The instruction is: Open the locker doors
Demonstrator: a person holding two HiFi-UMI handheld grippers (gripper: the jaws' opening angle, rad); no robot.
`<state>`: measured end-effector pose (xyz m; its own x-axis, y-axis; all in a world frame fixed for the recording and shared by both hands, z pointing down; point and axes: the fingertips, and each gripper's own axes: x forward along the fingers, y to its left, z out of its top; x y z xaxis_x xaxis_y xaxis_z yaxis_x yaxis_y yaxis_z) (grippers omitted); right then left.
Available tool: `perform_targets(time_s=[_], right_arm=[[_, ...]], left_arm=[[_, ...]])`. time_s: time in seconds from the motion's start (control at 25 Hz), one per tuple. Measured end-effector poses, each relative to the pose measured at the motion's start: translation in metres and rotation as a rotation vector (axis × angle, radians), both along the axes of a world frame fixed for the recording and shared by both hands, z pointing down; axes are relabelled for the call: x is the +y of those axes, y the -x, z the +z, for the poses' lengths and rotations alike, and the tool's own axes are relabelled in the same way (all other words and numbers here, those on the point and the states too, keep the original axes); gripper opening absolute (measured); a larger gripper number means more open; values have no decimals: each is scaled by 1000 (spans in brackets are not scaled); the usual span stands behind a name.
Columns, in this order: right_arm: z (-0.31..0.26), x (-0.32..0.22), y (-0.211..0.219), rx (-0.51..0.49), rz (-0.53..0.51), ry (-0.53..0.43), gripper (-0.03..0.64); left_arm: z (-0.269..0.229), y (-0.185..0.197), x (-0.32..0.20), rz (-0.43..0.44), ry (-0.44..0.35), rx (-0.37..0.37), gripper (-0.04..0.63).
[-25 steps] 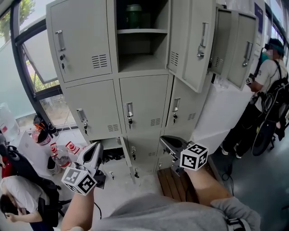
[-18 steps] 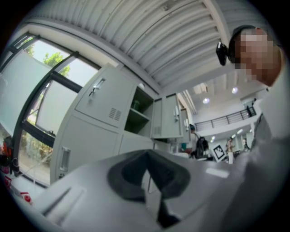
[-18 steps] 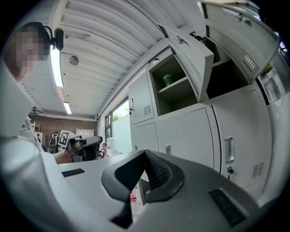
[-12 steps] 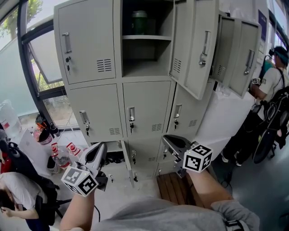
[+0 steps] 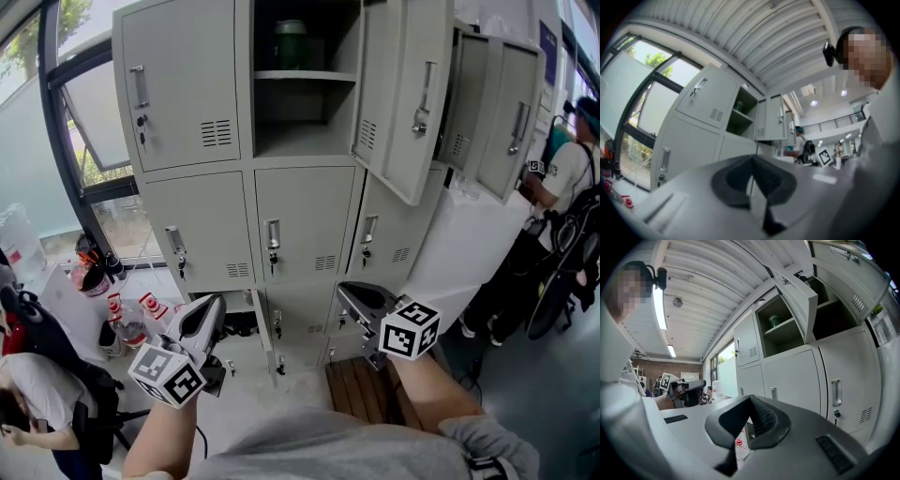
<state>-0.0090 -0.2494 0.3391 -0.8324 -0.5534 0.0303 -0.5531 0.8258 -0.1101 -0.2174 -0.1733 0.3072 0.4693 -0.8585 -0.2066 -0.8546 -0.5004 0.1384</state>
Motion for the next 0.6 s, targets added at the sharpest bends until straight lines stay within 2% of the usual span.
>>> perform_targets(time_s=[0.6], right_arm=[[5,-1,5,9,-13,6,5]], left_arm=[[-1,0,1,-2,3,-8,5]])
